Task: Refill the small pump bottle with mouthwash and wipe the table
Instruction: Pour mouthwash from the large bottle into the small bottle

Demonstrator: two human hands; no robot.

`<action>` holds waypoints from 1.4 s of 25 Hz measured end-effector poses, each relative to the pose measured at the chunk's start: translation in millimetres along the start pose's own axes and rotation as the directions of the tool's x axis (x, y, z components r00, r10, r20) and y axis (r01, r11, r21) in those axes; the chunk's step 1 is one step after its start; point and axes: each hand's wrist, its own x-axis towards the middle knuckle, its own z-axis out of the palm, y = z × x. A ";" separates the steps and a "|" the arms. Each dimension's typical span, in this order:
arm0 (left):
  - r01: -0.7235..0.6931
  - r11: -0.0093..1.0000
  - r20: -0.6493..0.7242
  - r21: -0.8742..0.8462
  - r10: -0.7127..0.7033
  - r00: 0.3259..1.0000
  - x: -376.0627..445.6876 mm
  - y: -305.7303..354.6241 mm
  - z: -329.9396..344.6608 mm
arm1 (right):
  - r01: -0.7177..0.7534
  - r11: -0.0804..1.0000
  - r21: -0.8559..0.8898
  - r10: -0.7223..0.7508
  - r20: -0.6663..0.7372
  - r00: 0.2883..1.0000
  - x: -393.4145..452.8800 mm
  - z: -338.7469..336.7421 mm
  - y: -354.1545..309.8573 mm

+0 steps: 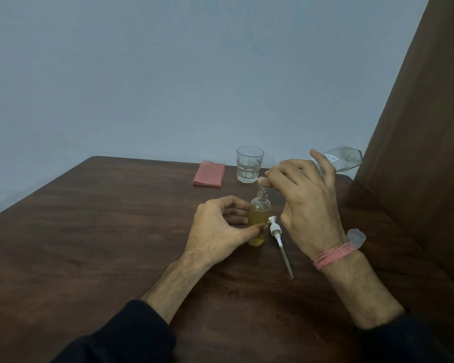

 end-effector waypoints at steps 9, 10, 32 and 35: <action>0.009 1.000 0.010 -0.017 -0.009 1.000 2.0 0.2 -1.0 | 0.012 1.000 0.001 -0.012 -0.041 0.999 -0.1 2.8 1.5; 0.004 1.000 0.008 -0.013 -0.004 1.000 2.1 0.1 -0.7 | 0.012 1.000 -0.001 -0.012 -0.038 0.999 0.3 2.5 1.2; 0.005 1.000 -0.004 0.024 -0.005 1.000 0.4 2.8 -0.8 | 0.190 0.976 -0.107 -0.183 0.067 0.981 9.3 -10.7 7.7; 0.010 1.000 -0.007 0.025 -0.010 1.000 0.6 3.7 -0.9 | 0.247 0.960 -0.130 -0.237 0.086 0.968 12.8 -12.8 10.7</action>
